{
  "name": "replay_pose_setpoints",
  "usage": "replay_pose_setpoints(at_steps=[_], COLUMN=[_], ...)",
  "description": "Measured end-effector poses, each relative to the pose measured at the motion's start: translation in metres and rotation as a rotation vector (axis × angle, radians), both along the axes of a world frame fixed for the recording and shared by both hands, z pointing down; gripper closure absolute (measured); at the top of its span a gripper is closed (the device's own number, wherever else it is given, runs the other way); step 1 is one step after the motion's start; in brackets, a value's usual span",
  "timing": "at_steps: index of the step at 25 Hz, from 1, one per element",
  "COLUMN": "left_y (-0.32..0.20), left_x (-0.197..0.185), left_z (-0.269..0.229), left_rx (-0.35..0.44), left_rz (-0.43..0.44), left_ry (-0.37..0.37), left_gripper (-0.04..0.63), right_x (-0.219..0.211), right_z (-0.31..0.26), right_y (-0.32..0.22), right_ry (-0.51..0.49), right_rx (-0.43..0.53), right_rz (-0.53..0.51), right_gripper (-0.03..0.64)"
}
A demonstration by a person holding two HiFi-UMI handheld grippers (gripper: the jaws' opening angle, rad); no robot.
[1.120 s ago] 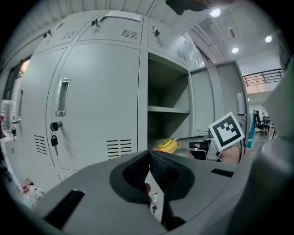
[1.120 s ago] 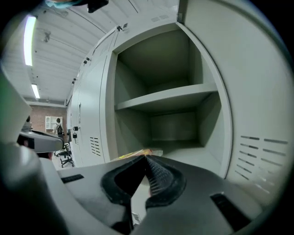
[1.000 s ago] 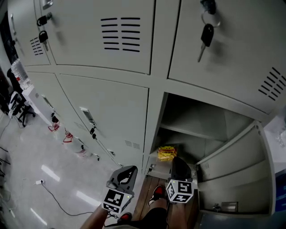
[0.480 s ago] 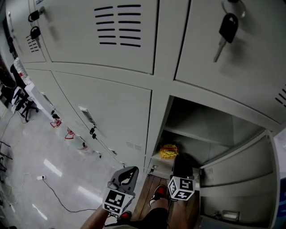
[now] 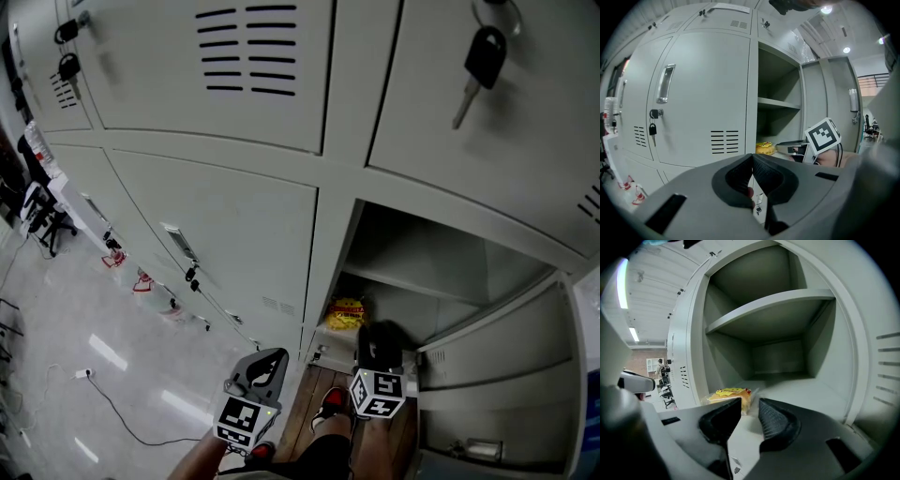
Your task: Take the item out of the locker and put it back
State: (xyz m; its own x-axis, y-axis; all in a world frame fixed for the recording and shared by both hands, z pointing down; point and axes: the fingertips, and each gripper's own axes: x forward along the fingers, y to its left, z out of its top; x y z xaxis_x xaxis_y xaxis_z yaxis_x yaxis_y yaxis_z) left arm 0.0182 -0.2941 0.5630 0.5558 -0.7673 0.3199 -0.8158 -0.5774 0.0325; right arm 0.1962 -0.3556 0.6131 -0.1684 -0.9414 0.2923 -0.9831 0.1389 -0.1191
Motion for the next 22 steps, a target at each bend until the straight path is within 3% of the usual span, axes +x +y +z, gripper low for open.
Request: replay_pose_setpoints(at_steps=[4, 22], left_y=[0.0, 0.009], left_x=[0.0, -0.01], left_z=[-0.001, -0.024], left_rx=[0.001, 0.042], left_rz=[0.005, 0.026], left_ry=[0.003, 0.027], left_gripper=[0.572, 0.572], right_x=[-0.003, -0.008], right_z=[0.001, -0.029], right_y=[0.002, 0.019], right_ry=[0.005, 0.033], right_rx=[-0.007, 0.029], right_rz=[-0.014, 0.01], right_gripper=[0.479, 0.477])
